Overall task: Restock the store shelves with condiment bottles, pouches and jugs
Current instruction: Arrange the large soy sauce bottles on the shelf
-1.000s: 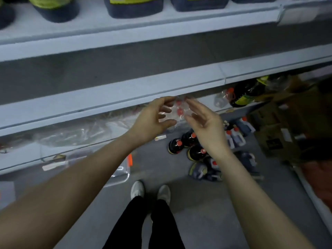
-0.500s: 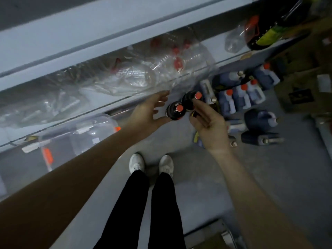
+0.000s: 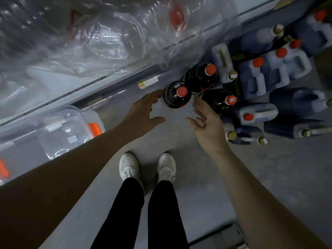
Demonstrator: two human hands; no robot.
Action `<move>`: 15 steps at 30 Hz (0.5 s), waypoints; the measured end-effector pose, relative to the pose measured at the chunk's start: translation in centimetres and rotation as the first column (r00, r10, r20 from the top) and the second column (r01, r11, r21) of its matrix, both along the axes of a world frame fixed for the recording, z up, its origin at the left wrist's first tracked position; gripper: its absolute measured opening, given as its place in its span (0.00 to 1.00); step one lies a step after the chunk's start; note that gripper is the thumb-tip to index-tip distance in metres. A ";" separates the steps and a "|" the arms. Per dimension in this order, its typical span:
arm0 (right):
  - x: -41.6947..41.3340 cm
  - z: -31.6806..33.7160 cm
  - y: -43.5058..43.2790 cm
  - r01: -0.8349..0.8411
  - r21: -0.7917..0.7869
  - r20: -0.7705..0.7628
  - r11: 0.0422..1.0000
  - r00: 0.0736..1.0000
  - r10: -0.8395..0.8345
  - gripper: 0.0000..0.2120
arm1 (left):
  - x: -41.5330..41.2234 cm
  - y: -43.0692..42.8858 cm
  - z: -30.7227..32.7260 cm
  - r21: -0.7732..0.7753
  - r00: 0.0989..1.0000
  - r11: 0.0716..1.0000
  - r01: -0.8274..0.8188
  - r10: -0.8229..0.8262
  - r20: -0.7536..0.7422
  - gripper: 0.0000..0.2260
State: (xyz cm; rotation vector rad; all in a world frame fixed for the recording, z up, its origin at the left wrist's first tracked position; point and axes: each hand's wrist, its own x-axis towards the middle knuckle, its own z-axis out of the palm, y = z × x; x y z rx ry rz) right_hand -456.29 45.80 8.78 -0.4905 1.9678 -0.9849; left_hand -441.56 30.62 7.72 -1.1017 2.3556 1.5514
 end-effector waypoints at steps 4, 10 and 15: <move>-0.2 -6.0 0.3 0.023 0.053 0.032 0.998 0.999 -0.025 0.34 | -0.8 -0.4 -6.2 -0.027 0.999 0.999 0.044 -0.044 0.020 0.37; -0.6 -14.1 0.0 0.048 0.121 0.035 0.992 0.998 -0.052 0.38 | -2.4 -0.8 -13.8 -0.003 0.995 0.996 0.091 -0.090 0.053 0.41; -1.0 -19.8 -0.9 0.073 0.098 0.014 0.993 0.997 -0.074 0.39 | -3.4 -1.5 -18.4 -0.004 0.994 0.996 0.091 -0.090 0.057 0.44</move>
